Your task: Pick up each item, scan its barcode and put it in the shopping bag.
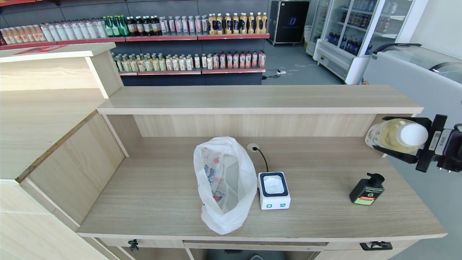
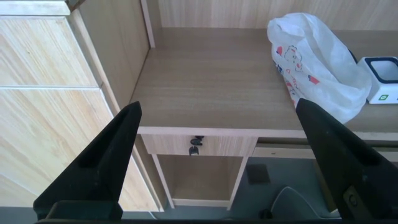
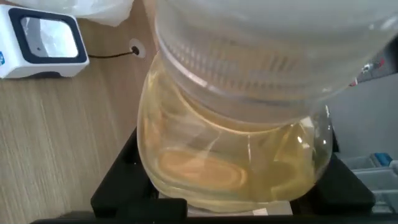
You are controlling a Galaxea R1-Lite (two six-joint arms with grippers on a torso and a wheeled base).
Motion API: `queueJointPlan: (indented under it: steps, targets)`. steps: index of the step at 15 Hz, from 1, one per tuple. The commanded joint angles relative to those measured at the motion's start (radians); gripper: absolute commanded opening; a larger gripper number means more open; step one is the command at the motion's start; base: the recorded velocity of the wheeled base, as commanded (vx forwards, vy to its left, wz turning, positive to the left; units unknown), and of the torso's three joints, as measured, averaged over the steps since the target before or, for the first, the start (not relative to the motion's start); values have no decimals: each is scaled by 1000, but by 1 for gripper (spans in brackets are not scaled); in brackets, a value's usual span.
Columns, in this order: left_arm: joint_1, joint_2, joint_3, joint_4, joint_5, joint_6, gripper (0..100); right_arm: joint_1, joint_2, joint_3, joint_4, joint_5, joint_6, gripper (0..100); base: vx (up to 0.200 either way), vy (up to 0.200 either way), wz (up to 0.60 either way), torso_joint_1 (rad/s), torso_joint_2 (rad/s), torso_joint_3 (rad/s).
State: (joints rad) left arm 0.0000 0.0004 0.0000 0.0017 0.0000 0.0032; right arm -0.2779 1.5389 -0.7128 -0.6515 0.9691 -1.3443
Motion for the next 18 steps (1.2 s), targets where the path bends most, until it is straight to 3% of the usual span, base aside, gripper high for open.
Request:
queueJointPlan:
  steps: [1, 4, 7, 10, 18]
  targets:
    - [0, 0, 0, 0, 0, 0, 100, -12, 30, -20, -5, 19, -16, 0, 0, 0, 600, -2, -2, 7]
    - [0, 0, 0, 0, 0, 0, 100, 19, 50, -20, -23, 45, -10, 0, 0, 0, 600, 4, 4, 2]
    - [0, 0, 0, 0, 0, 0, 100, 120, 127, -17, -23, 145, 50, 0, 0, 0, 0, 0, 0, 0]
    - [0, 0, 0, 0, 0, 0, 100, 166, 198, 1, -30, 227, 30, 0, 0, 0, 0, 0, 0, 0]
    - [0, 0, 0, 0, 0, 0, 100, 164, 328, 27, -20, 224, -199, 0, 0, 0, 0, 0, 0, 0]
